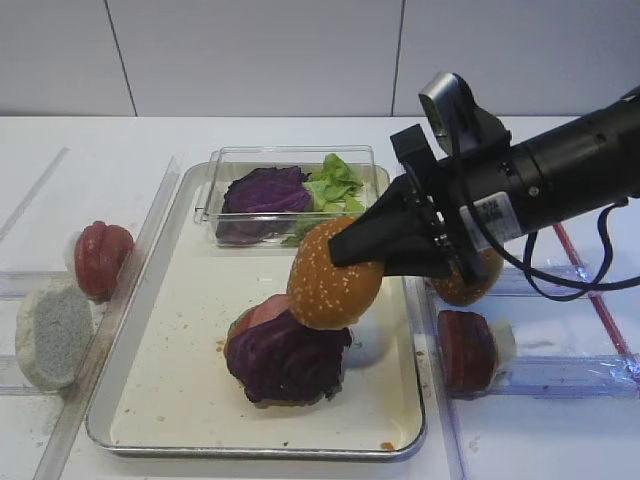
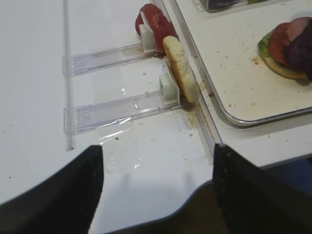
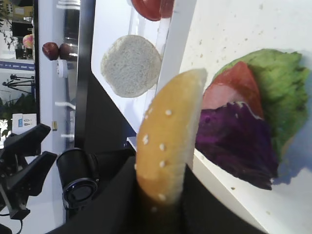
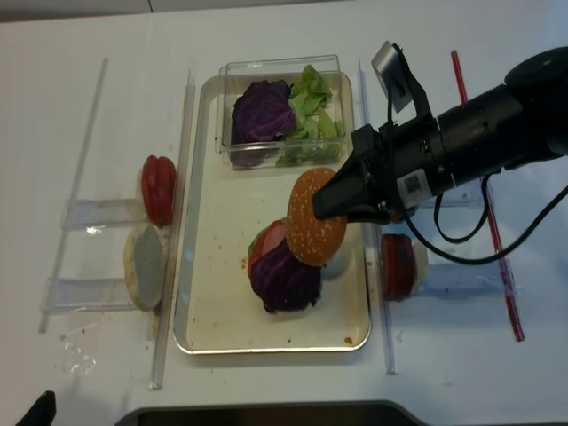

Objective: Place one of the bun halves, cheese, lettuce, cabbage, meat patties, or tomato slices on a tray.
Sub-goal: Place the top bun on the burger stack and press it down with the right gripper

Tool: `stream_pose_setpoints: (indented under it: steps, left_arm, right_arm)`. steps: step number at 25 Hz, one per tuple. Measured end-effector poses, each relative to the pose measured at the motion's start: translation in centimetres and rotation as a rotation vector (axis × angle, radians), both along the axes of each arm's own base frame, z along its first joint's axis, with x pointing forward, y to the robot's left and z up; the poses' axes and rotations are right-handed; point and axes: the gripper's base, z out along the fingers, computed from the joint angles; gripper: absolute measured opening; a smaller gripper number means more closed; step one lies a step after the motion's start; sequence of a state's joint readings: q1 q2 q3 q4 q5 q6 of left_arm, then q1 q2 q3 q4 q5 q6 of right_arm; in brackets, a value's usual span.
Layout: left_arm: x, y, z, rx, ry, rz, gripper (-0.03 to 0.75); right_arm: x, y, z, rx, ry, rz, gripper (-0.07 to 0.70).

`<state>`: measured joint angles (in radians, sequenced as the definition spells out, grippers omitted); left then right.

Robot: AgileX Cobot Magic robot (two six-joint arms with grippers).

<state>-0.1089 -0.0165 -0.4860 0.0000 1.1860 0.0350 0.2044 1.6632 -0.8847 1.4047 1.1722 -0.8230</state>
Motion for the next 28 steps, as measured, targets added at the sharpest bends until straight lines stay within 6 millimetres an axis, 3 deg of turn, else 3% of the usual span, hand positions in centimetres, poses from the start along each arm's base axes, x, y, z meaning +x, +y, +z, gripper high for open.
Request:
stream_pose_setpoints:
  steps: [5, 11, 17, 28]
  left_arm:
    - [0.0, 0.0, 0.0, 0.000, 0.000, 0.000, 0.440]
    - [0.0, 0.0, 0.0, 0.000, 0.000, 0.000, 0.440]
    - [0.0, 0.0, 0.0, 0.000, 0.000, 0.000, 0.440]
    - [0.0, 0.0, 0.0, 0.000, 0.000, 0.000, 0.440]
  right_arm:
    - [-0.2, 1.4, -0.1, 0.020, 0.024, 0.018, 0.187]
    - [1.2, 3.1, -0.1, 0.032, 0.019, 0.051, 0.186]
    - [1.6, 4.9, -1.5, 0.026, 0.065, 0.090, 0.186]
    - [1.7, 5.1, -2.5, 0.016, 0.058, 0.111, 0.185]
